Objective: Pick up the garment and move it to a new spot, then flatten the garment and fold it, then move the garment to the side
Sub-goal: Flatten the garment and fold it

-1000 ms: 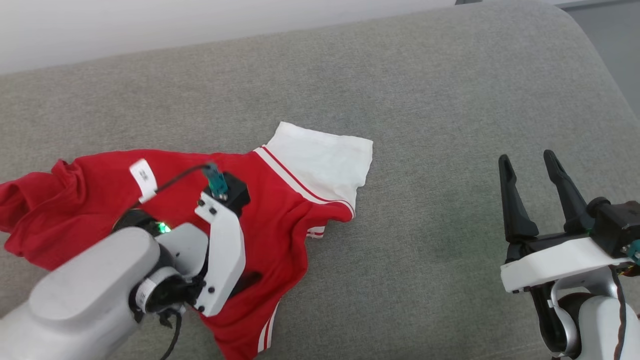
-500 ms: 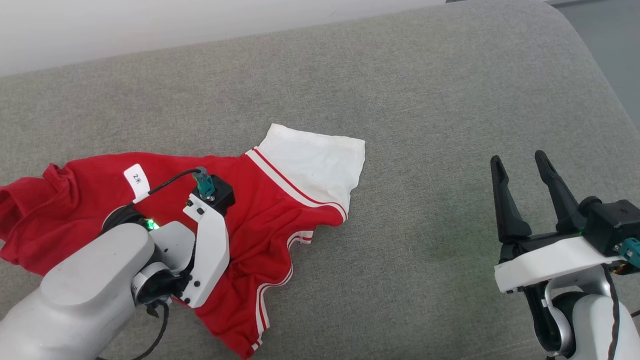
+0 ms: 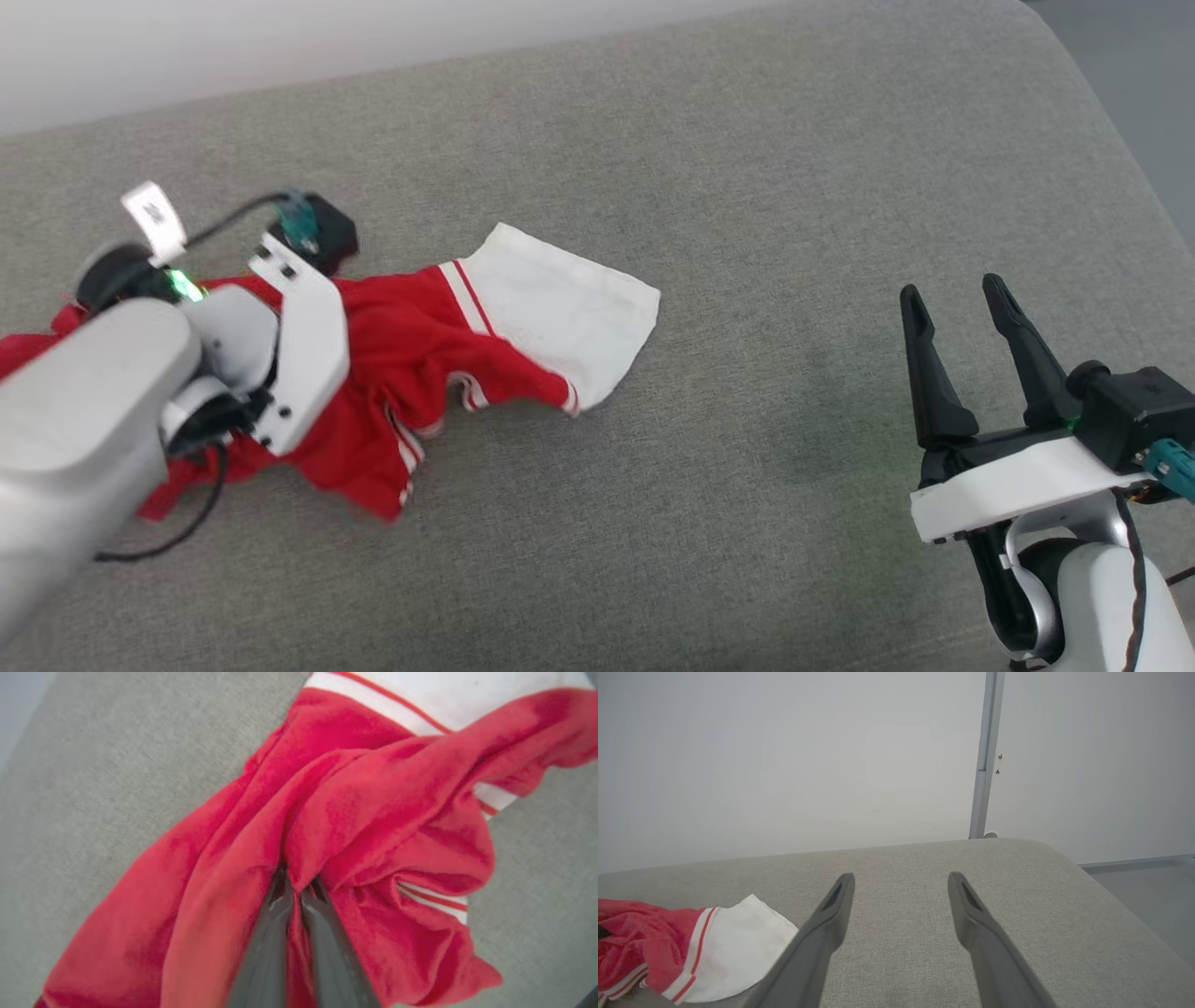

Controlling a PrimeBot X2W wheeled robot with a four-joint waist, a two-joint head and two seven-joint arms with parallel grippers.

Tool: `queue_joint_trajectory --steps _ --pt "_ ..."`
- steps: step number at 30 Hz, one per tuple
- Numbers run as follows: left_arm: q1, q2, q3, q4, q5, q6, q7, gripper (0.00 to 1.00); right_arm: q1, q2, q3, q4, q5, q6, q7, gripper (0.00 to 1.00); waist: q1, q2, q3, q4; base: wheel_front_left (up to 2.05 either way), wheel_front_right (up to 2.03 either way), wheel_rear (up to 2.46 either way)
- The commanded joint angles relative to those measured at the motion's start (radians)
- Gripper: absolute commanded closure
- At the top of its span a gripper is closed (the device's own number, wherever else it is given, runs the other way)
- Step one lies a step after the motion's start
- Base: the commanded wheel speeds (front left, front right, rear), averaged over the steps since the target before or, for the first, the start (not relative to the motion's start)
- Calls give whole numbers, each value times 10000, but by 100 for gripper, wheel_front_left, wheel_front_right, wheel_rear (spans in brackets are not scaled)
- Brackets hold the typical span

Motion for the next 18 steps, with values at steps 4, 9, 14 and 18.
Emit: queue_joint_trajectory --steps 4,9,14,18 --pt "-470 68 -257 524 -524 -20 -480 100 -212 1 111 66 111 -7 -140 0 0 0 158 -148 0 0 0" --pt "-184 -27 -519 944 -1099 -21 -491 58 -239 2 142 154 180 -7 -190 0 0 0 196 -188 0 0 0" --pt "-148 -75 -679 987 -1608 -21 -498 0 -200 1 65 228 141 -7 -209 0 0 0 144 -84 0 0 0" --pt "-473 -43 -747 591 -1804 -15 -164 0 -120 1 -119 247 87 -7 -138 0 0 0 -43 111 0 0 0"
